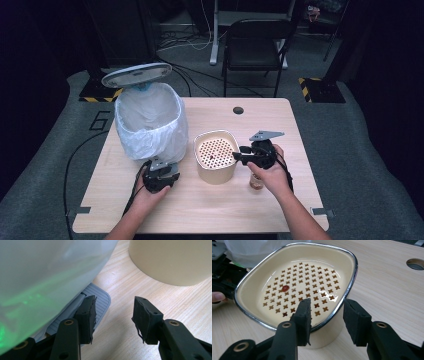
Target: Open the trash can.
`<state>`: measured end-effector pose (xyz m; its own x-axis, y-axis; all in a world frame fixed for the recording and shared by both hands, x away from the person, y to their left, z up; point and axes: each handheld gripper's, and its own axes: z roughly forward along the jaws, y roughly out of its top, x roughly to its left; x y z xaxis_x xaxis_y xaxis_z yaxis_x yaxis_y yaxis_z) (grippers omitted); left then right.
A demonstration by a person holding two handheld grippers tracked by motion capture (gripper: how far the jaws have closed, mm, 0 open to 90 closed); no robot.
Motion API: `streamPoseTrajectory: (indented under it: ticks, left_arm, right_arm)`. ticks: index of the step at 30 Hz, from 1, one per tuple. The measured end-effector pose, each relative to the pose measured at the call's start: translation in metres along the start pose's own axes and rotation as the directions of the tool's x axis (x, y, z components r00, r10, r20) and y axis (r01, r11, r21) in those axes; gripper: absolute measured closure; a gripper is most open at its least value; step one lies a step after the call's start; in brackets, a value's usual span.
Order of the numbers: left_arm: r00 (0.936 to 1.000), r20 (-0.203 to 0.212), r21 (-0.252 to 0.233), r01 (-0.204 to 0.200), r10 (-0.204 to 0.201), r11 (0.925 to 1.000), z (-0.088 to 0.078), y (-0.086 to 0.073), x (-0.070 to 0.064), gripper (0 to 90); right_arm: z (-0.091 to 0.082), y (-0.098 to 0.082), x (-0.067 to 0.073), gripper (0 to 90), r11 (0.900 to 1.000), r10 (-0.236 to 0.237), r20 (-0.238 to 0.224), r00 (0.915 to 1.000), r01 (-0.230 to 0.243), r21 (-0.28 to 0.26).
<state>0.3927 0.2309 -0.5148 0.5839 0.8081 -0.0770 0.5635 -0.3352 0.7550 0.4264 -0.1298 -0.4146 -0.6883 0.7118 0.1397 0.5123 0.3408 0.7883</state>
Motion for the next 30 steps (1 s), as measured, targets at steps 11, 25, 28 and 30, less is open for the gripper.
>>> streamPoseTrajectory:
  ticks: [11, 25, 28, 30]
  left_arm:
    - [0.9998, 0.007, -0.018, 0.016, -0.016, 0.9997, 0.001, 0.0, -0.001, 53.1]
    - [0.9999, 0.002, -0.017, 0.013, -0.013, 0.9998, 0.001, 0.0, -0.002, 53.1]
    - [0.9999, 0.0, -0.017, 0.013, -0.013, 0.9998, 0.002, 0.0, -0.002, 53.1]
    - [1.0, -0.002, -0.011, 0.004, -0.004, 0.9999, 0.001, 0.0, -0.001, 53.1]
  right_arm:
    - [0.011, 0.001, 0.002, 58.7, 0.999, -0.001, -0.007, 1.0, 0.002, 0.038]
    - [-0.015, -0.022, 0.025, 55.0, 0.997, -0.054, -0.071, 0.996, 0.057, 0.044]
    - [-0.025, -0.025, 0.026, 47.2, 0.999, -0.05, -0.076, 0.9959, 0.049, -0.017]
    - [-0.034, -0.028, 0.026, 42.2, 0.997, -0.036, -0.066, 0.9972, 0.031, -0.074]
